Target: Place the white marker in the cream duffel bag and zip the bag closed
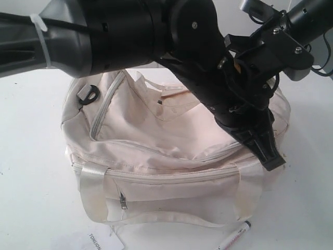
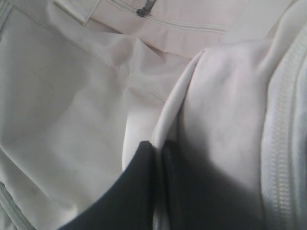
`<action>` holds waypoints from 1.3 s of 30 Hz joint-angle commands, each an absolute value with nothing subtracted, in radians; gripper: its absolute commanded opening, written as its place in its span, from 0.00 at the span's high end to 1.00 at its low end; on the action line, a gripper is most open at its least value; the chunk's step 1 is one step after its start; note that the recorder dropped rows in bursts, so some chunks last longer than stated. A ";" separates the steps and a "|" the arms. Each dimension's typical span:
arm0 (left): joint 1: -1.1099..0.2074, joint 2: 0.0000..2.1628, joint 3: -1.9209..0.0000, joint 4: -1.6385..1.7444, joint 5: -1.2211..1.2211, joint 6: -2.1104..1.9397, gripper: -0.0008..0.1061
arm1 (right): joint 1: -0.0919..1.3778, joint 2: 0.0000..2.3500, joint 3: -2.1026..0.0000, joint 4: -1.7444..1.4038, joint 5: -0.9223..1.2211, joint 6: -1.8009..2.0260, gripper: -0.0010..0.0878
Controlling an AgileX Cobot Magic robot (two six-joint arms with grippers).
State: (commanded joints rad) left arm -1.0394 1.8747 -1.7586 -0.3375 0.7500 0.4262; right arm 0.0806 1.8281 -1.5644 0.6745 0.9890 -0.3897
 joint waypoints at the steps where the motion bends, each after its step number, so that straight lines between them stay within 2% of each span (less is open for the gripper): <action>1: -1.039 1.875 -1.759 -0.337 0.757 0.426 0.99 | 0.081 1.828 -1.564 0.675 0.986 -0.390 0.99; 28: -1.039 1.875 -1.759 -0.324 0.992 0.426 0.99 | 0.081 1.828 -1.564 0.675 0.984 -0.390 0.99; 39: -1.039 1.875 -1.759 -0.212 1.091 0.426 0.99 | 0.081 1.828 -1.564 0.675 0.984 -0.392 0.99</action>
